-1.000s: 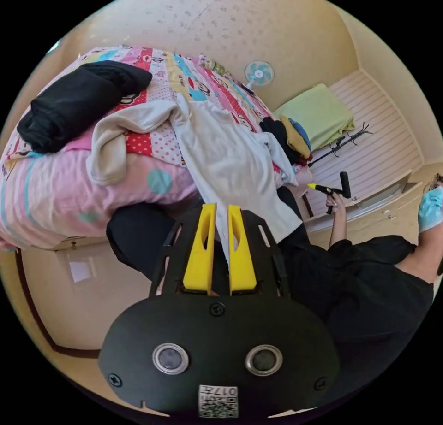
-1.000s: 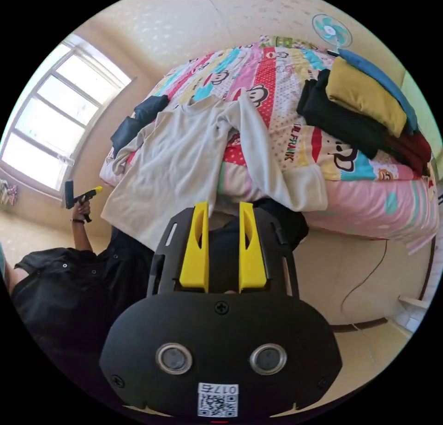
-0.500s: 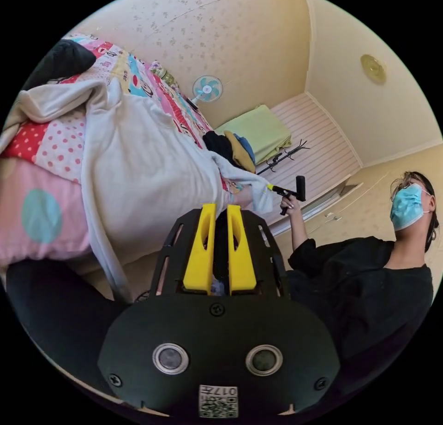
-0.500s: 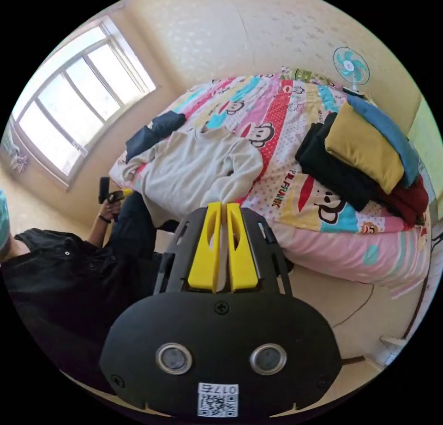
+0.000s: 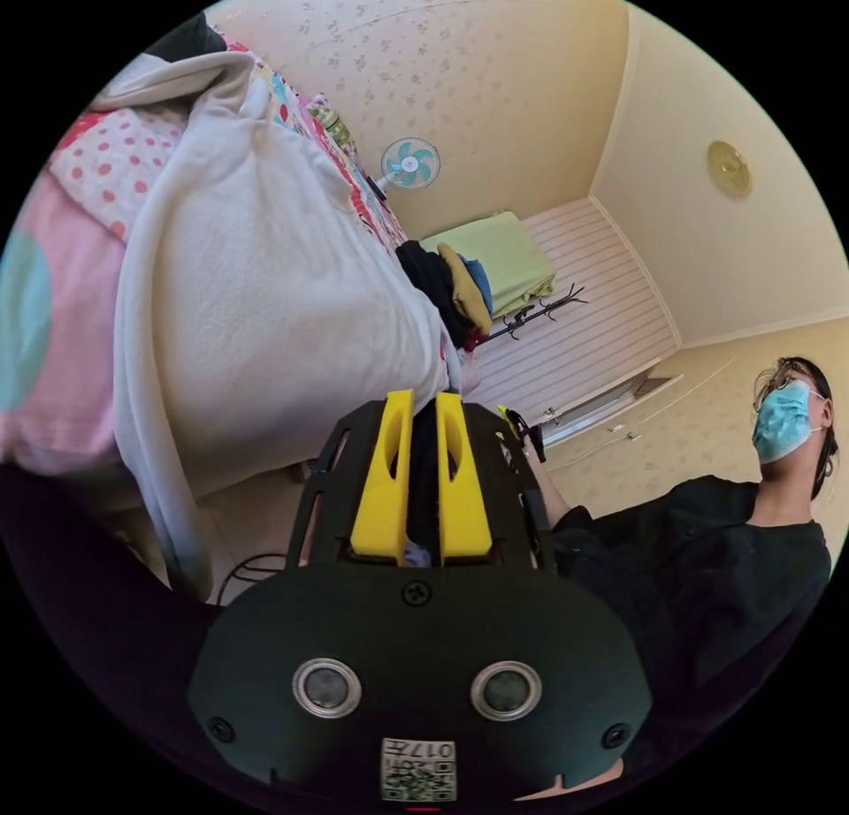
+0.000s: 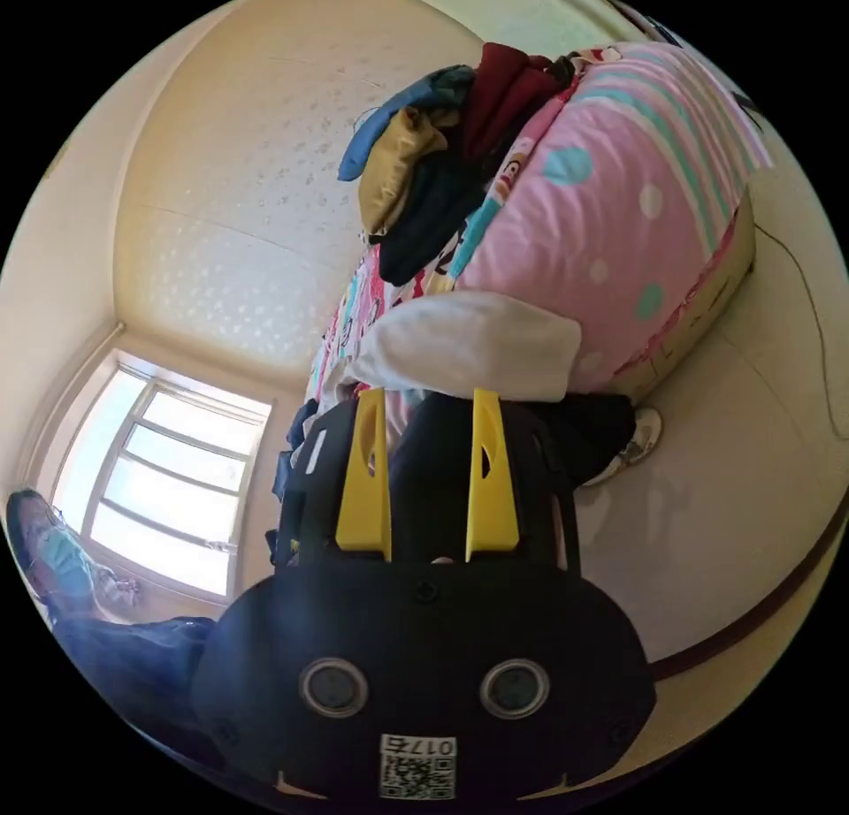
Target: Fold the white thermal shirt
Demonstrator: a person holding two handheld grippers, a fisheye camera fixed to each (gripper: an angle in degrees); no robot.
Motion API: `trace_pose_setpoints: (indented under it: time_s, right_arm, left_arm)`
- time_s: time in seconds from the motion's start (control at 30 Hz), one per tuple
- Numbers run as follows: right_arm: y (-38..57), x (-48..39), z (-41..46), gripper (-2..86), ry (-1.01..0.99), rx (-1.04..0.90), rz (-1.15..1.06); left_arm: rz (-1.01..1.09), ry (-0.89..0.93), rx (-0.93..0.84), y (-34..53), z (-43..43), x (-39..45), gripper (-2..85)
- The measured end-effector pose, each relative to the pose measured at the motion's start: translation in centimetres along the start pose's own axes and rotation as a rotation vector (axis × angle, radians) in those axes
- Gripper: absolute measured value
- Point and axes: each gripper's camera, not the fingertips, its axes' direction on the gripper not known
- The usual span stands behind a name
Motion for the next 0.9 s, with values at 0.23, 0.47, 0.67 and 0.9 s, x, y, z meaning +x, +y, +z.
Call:
trace_pose_setpoints:
  time_s: [0.23, 0.47, 0.67, 0.9]
  right_arm:
    - [0.6, 13.6, -2.7, 15.8, -0.277, 0.17, 0.642]
    - [0.7, 17.8, -4.6, 7.3, -0.861, 0.466, 0.848]
    - [-6.0, -9.7, -10.9, 4.2, -0.833, 0.37, 0.012]
    - [4.2, -38.6, 12.4, 7.6, -0.893, -0.289, -0.481]
  left_arm:
    - [-0.035, 0.034, -0.001, -0.2, -0.7, 0.3, 5.1]
    - [-0.061, 0.03, 0.013, -0.1, -1.2, 0.8, 5.1]
    - [-0.05, 0.006, 0.073, 0.3, -1.0, 1.7, 5.2]
    - [-0.03, -0.02, 0.008, -0.3, 2.0, 1.8, 6.2]
